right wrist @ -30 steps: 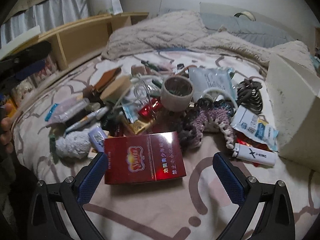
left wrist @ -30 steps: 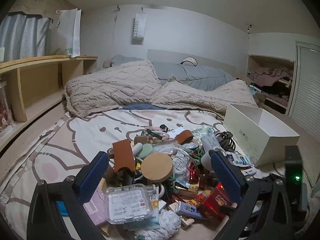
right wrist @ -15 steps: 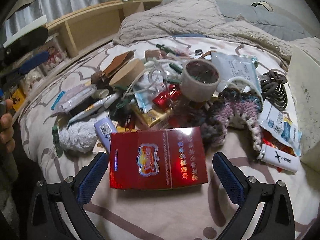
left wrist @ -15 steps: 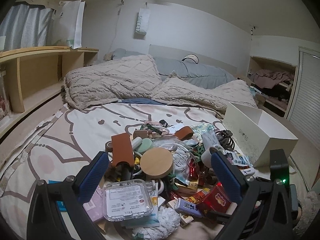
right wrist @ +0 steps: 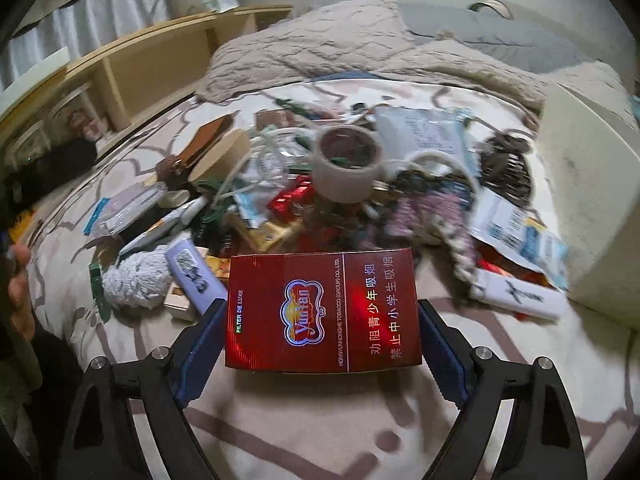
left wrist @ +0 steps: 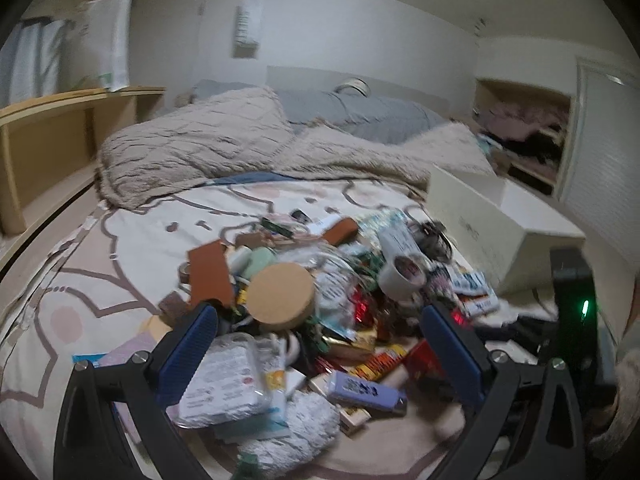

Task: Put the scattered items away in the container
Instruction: 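Lower right gripper around the red cigarette box while left gripper approaches the blue lighter, then close right gripper on the red cigarette box while left gripper closes on the blue lighter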

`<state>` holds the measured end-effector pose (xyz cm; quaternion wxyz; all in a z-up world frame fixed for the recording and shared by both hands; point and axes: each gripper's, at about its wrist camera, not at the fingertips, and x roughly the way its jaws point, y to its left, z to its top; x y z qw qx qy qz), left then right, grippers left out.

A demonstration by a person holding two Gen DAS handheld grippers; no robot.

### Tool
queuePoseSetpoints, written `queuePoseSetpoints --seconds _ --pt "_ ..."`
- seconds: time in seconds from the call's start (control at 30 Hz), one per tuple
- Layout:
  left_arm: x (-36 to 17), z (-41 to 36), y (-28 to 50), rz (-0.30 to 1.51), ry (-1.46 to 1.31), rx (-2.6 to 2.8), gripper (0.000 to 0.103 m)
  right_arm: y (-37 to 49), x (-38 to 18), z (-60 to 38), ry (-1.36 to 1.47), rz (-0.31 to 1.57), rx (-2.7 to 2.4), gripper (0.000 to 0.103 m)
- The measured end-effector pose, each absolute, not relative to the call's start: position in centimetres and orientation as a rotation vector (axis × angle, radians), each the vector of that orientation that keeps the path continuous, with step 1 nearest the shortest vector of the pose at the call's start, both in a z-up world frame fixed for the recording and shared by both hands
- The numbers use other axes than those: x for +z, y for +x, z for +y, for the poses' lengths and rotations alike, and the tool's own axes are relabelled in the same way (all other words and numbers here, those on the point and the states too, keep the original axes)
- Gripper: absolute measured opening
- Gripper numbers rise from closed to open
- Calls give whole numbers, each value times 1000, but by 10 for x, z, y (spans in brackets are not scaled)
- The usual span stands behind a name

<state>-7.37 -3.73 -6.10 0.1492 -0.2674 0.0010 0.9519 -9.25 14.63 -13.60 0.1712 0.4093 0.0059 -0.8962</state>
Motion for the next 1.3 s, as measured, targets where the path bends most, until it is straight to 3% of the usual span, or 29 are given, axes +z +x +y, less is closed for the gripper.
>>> queuePoseSetpoints --seconds 0.17,0.5,0.87,1.0,1.3 --pt "-72 -15 -71 119 -813 2618 103 -88 -137 176 1288 59 -2686 90" --pt "-100 21 -73 376 -883 2565 103 -93 -134 219 1343 -75 -2764 90" --pt "-136 56 -75 731 -953 2534 94 -94 -140 231 1403 -205 -2712 90" --pt "-148 52 -88 739 -1057 2527 80 -95 -144 230 1427 -214 -2687 90" --pt "-139 46 -85 504 -1061 2447 80 -90 -137 232 1396 -148 -2743 90"
